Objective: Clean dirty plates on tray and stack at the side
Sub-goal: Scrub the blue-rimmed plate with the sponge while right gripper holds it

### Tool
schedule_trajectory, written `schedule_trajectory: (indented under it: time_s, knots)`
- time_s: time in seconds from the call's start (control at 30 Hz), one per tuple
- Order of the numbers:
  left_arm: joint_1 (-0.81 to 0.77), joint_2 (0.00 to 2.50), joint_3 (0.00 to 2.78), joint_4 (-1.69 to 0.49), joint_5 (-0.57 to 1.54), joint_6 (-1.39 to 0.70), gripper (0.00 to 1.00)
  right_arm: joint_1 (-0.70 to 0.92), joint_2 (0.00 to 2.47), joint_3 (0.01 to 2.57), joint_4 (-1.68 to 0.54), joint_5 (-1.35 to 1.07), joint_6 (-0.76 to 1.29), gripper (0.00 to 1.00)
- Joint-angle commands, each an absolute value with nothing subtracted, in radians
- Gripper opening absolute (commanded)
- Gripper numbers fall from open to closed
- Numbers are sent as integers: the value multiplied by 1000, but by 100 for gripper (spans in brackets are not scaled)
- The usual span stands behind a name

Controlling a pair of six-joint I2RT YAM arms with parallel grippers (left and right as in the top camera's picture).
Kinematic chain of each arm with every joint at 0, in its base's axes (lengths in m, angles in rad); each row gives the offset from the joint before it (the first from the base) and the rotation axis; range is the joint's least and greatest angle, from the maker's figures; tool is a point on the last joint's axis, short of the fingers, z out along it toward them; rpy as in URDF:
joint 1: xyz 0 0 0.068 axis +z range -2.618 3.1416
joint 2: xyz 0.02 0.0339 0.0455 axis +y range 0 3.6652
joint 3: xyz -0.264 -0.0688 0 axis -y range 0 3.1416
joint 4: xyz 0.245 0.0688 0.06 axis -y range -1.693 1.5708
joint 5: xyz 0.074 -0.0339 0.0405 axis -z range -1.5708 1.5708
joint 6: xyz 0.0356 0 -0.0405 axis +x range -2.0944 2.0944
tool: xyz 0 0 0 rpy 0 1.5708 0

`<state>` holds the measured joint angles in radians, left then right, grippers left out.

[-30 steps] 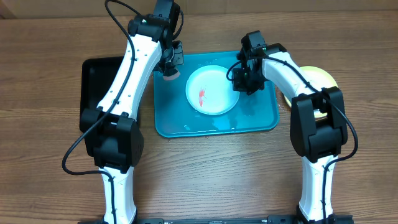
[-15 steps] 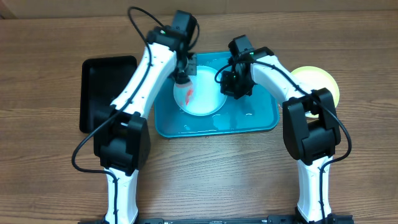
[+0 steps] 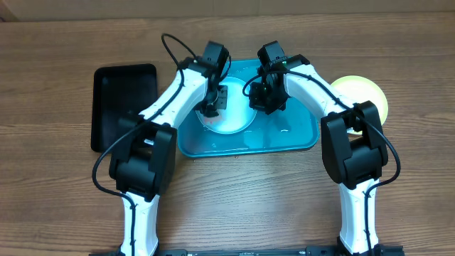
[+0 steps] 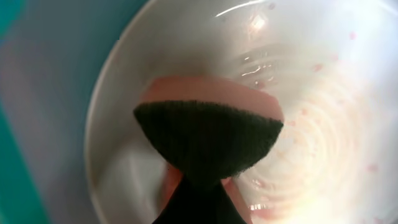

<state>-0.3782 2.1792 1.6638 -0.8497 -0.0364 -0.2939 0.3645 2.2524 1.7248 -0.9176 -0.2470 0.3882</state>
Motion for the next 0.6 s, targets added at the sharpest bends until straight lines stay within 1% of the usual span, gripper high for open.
schedule_trajectory:
  time_s: [0.0,0.07,0.23,0.3,0.37,0.4,0.5,0.57]
  knots:
    - [-375,2188,1607,-805,-19,-268,4,364,2252,1706,-918,-233,389,4]
    - [-377,2188,1597,-808,49,-242,4,364,2252,1706,-919,-233,388,4]
    - [-380,2188,1605,-858,477,-24,4,364,2252,1706,-919,-233,386,4]
    - [-380,2188,1608,-859,577,17,4,364,2252,1706,-918,-232,386,4]
    - [-380,2188,1611,-840,564,10,4,364,2252,1706,-918,-229,386,4]
    - [-378,2188,1611,-819,517,-19,4,364,2252,1706,-918,-228,386,4]
    - [-369,2188,1611,-765,325,-141,4,364,2252,1706,-919,-228,386,4]
    - [-363,2188,1611,-729,147,-227,4,365,2252,1706,-921,-226,386,4]
